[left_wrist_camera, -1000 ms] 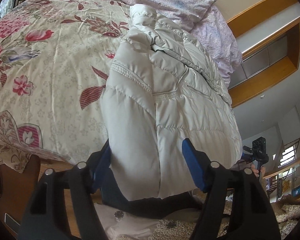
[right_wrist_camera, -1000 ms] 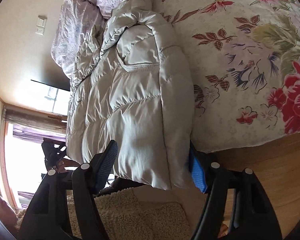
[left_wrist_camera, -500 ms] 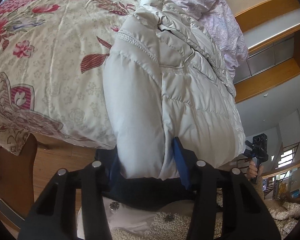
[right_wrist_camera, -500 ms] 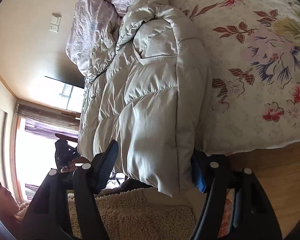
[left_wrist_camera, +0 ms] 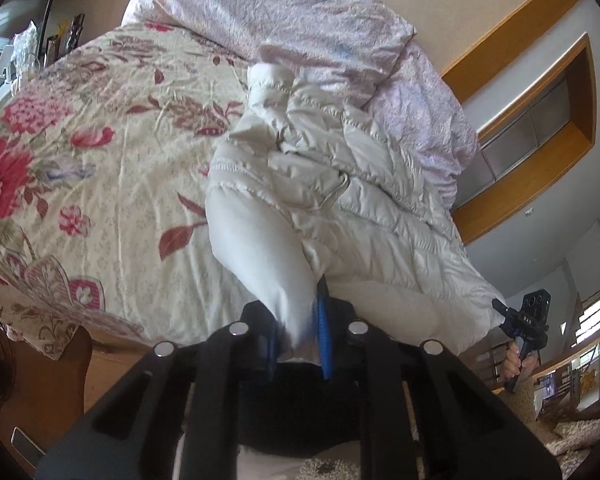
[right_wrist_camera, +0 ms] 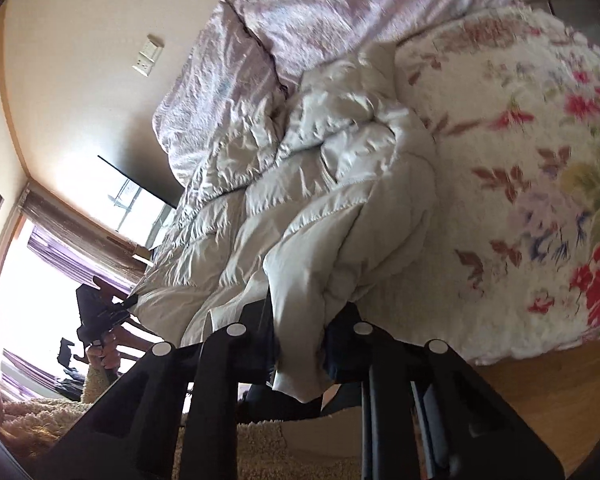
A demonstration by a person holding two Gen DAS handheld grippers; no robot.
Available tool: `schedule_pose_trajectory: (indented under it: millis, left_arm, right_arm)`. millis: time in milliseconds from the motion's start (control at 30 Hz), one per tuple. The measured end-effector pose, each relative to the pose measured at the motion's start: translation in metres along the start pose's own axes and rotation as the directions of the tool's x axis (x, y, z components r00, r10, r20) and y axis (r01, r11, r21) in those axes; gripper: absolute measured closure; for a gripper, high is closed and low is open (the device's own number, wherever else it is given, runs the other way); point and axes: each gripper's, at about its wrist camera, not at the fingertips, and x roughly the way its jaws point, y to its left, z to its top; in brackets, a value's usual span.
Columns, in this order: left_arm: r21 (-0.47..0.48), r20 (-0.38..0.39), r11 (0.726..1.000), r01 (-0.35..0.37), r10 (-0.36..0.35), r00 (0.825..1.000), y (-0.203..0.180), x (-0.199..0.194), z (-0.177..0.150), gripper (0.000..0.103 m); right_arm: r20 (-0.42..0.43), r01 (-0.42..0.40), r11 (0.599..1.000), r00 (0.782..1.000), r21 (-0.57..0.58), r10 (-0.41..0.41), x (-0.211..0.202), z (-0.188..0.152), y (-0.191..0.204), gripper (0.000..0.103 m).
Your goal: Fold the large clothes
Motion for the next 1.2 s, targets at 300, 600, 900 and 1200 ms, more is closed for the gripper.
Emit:
schedule_pose_trajectory:
  millis: [300, 600, 900, 1200]
  left_arm:
    - [-0.055, 0.242, 0.998, 0.003, 0.011, 0.97, -0.024, -0.018, 0.053, 0.088]
    - [-0.021, 0.396, 1.0, -0.006, 0.014, 0.918, -0.049, -0.015, 0.119, 0.088]
    - [0.004, 0.475, 0.996, -0.09, 0.078, 0.877, -0.074, 0.031, 0.209, 0.088]
    - [-0.016, 0.462, 0.976, -0.217, 0.199, 0.864, -0.07, 0.123, 0.281, 0.088]
  right_arm:
    - [0.323, 0.173, 0.972, 0.939, -0.16, -0.114, -0.007, 0.045, 0.058, 0.085]
    - [0.506, 0.197, 0.974, 0.855, -0.107, -0.117, -0.004, 0.1, 0.078, 0.085]
    - [0.531, 0.192, 0.981, 0.828, 0.032, -0.179, 0.044, 0.175, 0.063, 0.085]
    - [0.473, 0.347, 0.934, 0.811, 0.082, -0.343, 0.137, 0.246, 0.043, 0.085]
